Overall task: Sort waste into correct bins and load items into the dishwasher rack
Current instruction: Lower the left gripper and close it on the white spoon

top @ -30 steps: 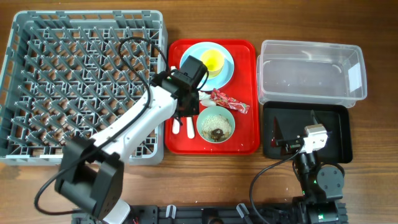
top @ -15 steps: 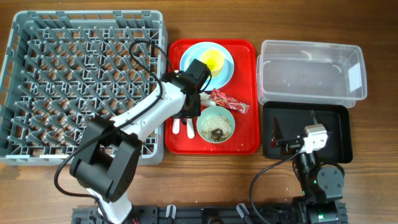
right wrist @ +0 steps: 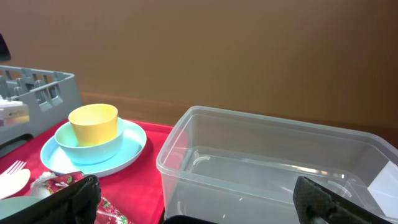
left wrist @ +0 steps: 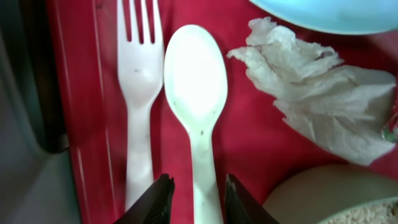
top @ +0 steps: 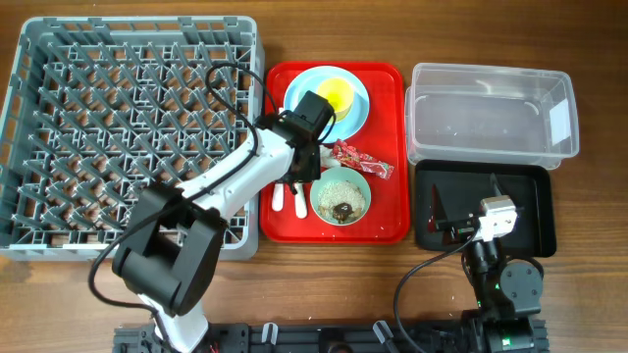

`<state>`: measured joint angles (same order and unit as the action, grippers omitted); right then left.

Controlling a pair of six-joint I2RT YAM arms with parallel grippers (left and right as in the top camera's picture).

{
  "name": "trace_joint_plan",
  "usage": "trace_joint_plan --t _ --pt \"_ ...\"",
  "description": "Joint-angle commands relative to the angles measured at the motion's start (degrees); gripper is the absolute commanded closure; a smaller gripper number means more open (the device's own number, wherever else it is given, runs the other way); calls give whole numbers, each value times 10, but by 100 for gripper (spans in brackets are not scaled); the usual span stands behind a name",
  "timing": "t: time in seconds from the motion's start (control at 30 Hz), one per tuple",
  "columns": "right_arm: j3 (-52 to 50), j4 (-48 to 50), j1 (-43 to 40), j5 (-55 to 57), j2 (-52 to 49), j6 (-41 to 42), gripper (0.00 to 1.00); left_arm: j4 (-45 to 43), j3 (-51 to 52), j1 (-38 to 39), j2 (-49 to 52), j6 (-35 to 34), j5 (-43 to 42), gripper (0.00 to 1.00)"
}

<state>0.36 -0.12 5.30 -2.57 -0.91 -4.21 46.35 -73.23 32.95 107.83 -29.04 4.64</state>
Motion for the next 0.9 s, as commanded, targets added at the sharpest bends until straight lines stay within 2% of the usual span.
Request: trace_joint_plan --t 0.0,0.27,0.43,0.67,0.87 --pt "-1 2 -3 -5 1 -3 0 -9 3 2 32 0 -3 69" --pt "-1 2 -3 -5 1 -3 0 -37 3 2 51 1 0 66" --pt "-1 2 -3 -5 1 -3 0 -40 3 2 53 0 0 75" --pt "-1 2 -3 -5 1 -3 0 -48 3 2 59 0 -1 80" --pt "-1 2 -3 -5 1 -3 0 -57 19 2 60 0 -1 79"
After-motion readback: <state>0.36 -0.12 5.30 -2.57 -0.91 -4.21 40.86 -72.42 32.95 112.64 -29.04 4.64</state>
